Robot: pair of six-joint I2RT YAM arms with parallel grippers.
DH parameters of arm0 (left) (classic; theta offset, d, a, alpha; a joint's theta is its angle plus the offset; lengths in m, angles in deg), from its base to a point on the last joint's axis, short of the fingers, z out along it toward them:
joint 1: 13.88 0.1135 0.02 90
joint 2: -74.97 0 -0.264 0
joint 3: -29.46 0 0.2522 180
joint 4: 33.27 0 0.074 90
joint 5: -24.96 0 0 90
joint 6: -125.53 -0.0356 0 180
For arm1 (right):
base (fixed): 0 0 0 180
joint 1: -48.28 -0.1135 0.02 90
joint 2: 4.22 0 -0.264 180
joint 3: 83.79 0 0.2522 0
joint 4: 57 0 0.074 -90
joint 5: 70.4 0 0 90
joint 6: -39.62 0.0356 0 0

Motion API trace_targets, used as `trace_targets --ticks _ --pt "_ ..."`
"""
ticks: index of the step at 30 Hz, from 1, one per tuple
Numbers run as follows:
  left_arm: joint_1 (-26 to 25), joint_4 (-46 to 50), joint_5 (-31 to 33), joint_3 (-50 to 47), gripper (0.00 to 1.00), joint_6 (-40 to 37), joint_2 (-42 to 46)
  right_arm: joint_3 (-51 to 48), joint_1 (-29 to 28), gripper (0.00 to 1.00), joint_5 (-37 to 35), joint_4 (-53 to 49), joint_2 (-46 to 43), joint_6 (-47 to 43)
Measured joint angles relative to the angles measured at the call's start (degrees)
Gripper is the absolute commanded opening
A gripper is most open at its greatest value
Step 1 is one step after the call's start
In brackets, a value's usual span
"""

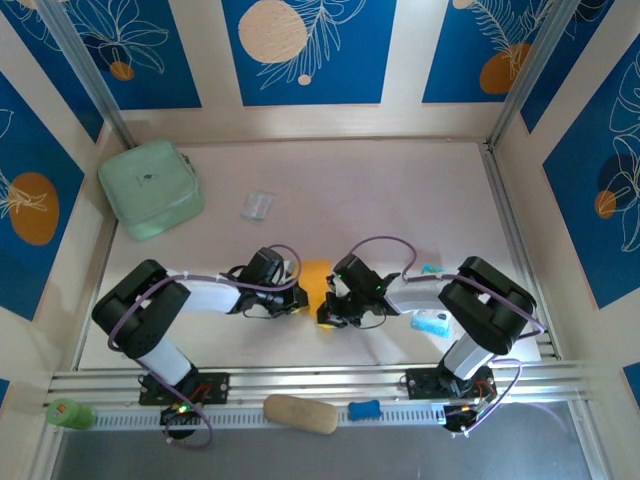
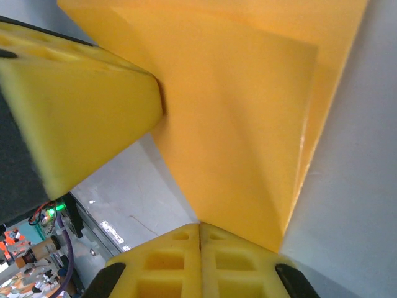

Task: Fold a paper plane with a square sheet of paper (pick it up from the middle)
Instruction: Third fold the triangle at the center of the table.

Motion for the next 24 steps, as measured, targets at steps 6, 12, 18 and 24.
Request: trace_targets --ticks 6,12,18,24 --pt "0.0 0.1 0.1 0.0 0.06 0.0 0.1 3.9 0.0 0.02 -0.4 -4.0 -1.2 -1.5" --pt "0.0 0.1 0.2 0.0 0.06 0.0 0.1 3.8 0.1 0.02 0.0 -3.0 -0.1 -1.7" --pt "0.0 0.1 0.2 0.0 0.06 0.0 0.1 0.8 0.0 0.02 0.3 -0.7 0.8 -0.2" --pt "0.0 0.1 0.2 0.0 0.06 0.0 0.1 1.8 0.0 0.02 -0.2 -3.5 0.0 -0.6"
